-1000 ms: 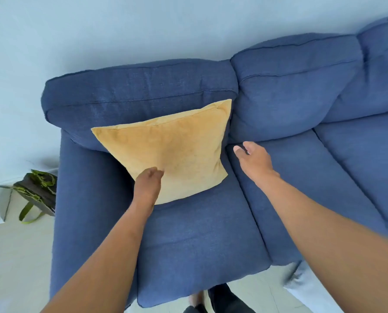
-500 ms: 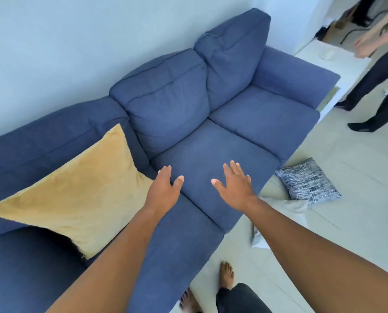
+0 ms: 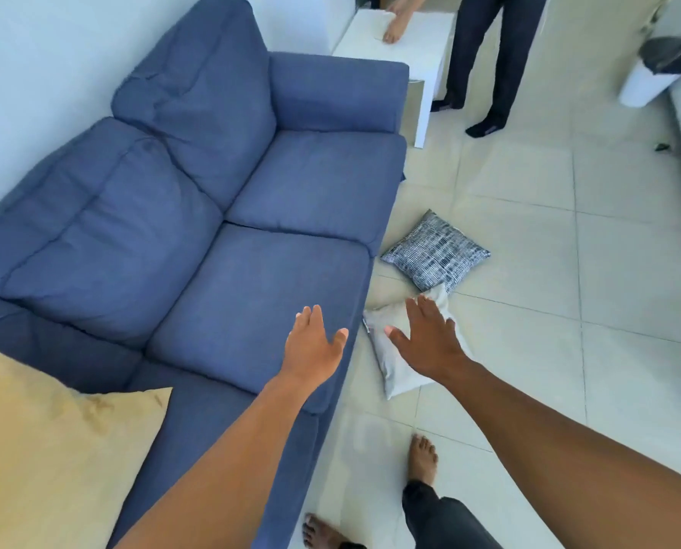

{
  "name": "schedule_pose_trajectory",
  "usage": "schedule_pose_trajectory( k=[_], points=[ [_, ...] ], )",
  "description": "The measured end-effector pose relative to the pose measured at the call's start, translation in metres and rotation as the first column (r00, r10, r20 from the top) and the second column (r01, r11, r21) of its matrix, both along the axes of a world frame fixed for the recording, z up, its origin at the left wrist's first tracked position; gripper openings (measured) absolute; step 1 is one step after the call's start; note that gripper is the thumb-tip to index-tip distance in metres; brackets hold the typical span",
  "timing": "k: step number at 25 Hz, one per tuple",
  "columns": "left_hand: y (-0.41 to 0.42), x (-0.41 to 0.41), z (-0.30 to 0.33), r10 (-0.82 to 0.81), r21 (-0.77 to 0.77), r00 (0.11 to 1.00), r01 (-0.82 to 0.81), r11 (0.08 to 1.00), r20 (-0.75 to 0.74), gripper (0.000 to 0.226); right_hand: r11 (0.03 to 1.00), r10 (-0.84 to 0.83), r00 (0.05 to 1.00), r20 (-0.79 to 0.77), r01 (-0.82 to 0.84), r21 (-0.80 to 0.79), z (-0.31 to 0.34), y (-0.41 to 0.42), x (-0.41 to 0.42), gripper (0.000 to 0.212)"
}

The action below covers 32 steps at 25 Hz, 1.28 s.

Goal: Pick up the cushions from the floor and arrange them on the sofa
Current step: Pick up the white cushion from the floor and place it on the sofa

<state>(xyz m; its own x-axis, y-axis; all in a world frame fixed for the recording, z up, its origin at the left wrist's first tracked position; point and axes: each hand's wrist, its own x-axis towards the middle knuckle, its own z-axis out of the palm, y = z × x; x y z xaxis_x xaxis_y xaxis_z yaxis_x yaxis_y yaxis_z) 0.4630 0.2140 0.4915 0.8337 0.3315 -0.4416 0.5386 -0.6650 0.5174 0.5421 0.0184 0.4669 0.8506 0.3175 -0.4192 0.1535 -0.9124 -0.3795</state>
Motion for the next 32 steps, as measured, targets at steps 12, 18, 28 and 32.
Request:
schedule_pose_trajectory(
  k=[12,18,28,32],
  points=[
    [-0.111,0.133,-0.058,-0.152,-0.061,0.980,0.145,0.987,-0.127,0.075,0.983,-0.183,0.974,-0.133,0.185,0.002,-0.048,-0.109,0.100,0.080],
    [-0.117,0.201,-0.087,-0.150,-0.111,0.978,0.135,0.985,-0.147,0.070,0.961,-0.275,0.945,-0.177,0.276,-0.017,-0.076,-0.127,0.148,0.080],
    [-0.117,0.288,-0.276,0.033,-0.103,0.926,-0.077,0.992,-0.375,0.064,0.953,-0.299,0.888,-0.350,0.297,-0.062,-0.264,-0.127,0.242,0.081],
    [-0.114,0.305,-0.394,0.135,-0.087,0.887,-0.193,0.977,-0.442,0.060,0.942,-0.328,0.857,-0.397,0.328,-0.069,-0.371,-0.131,0.271,0.082]
  ],
)
